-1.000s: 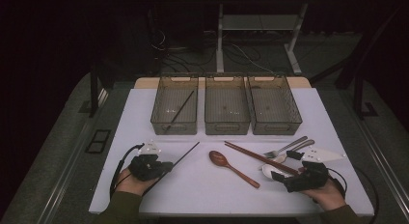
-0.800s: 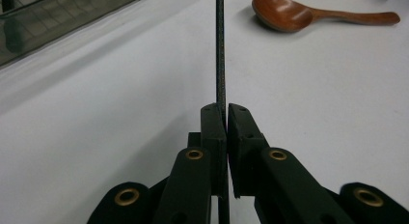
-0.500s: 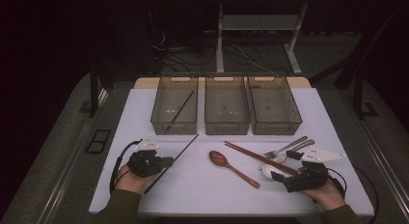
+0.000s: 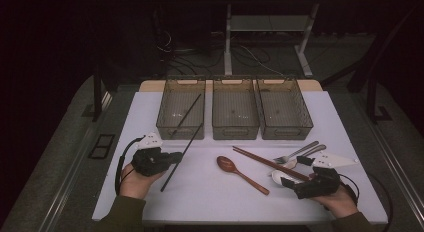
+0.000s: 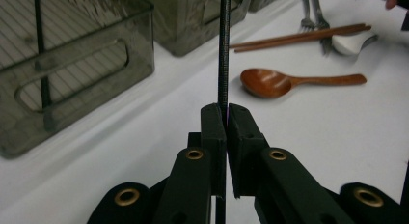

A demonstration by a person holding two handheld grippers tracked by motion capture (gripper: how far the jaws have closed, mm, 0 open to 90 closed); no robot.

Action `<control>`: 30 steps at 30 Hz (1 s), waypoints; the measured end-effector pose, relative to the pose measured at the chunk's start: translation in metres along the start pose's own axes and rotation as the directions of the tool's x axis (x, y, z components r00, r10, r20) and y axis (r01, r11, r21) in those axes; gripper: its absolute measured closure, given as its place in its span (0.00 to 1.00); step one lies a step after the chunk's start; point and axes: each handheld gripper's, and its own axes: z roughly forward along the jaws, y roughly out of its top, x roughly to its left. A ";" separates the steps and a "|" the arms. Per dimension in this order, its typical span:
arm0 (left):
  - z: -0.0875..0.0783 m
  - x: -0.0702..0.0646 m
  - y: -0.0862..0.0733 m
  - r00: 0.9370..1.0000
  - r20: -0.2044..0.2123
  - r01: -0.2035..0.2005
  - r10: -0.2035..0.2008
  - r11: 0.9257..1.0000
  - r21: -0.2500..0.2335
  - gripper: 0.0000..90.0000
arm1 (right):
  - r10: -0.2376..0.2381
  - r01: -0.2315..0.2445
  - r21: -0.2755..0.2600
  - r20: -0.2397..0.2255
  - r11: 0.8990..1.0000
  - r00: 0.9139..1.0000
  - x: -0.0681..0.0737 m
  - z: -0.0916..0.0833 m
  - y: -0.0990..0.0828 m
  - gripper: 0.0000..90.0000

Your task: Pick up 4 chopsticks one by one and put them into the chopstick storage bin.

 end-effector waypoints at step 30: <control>0.017 0.032 0.036 1.000 -0.005 0.024 -0.025 0.993 -0.119 0.95 | 0.007 -0.007 0.000 0.007 1.000 1.000 -0.002 0.000 -0.001 0.02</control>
